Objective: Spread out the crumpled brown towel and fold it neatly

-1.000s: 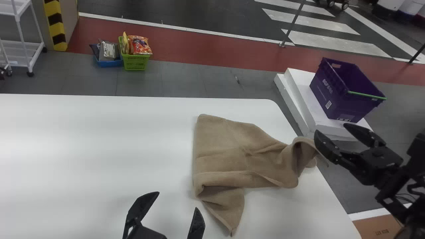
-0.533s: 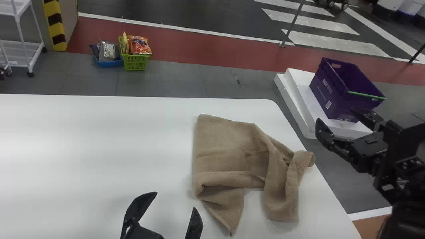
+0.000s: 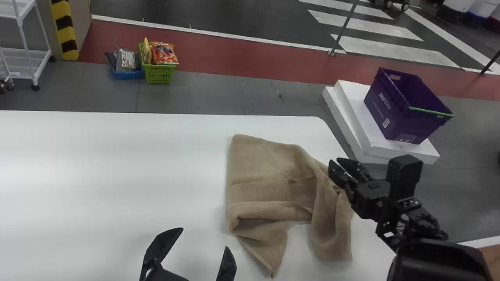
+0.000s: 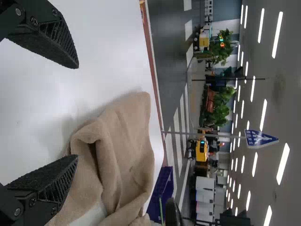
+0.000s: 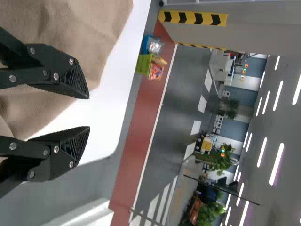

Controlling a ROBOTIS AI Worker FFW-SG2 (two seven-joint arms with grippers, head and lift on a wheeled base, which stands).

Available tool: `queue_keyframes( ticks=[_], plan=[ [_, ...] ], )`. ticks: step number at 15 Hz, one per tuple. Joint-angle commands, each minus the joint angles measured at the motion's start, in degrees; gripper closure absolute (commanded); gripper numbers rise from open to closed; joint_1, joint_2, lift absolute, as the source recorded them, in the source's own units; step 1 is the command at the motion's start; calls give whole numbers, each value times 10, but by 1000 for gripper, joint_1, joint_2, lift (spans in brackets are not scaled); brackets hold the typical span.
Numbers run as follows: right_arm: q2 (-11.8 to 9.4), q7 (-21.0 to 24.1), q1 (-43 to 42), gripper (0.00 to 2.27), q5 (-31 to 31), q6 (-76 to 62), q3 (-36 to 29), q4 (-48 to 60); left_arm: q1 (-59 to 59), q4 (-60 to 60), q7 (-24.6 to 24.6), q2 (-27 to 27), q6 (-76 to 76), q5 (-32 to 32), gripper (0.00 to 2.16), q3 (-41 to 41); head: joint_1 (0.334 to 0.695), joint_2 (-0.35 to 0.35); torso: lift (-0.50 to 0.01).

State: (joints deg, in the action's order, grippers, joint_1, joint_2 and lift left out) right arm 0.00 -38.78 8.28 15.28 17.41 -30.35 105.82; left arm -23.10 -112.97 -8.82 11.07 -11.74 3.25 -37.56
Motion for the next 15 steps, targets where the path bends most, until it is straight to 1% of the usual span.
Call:
queue_keyframes(
  ticks=[1, 4, 8, 13, 15],
  plan=[
    [1, -1, -10, 2105, -4, -8, 18, -45, 0, -3, -1, 1, 0, 0, 154, 1, 695, -350, -126],
    [1, 1, -17, 2105, 4, -8, 47, -76, 0, -8, -1, 3, 0, -3, 154, 2, 695, -350, -126],
    [1, 1, -4, 2105, 11, 24, 93, -69, -8, -11, 0, 3, 5, -4, 154, 16, 695, -350, -126],
    [1, 5, 17, 2105, 16, 52, 173, -68, -10, -15, 0, 3, 11, -4, 154, 16, 695, -350, -126],
    [1, 20, 19, 2105, 16, 70, 217, -55, -11, -15, 0, 3, 16, -6, 154, 16, 695, -350, -126]
  ],
)
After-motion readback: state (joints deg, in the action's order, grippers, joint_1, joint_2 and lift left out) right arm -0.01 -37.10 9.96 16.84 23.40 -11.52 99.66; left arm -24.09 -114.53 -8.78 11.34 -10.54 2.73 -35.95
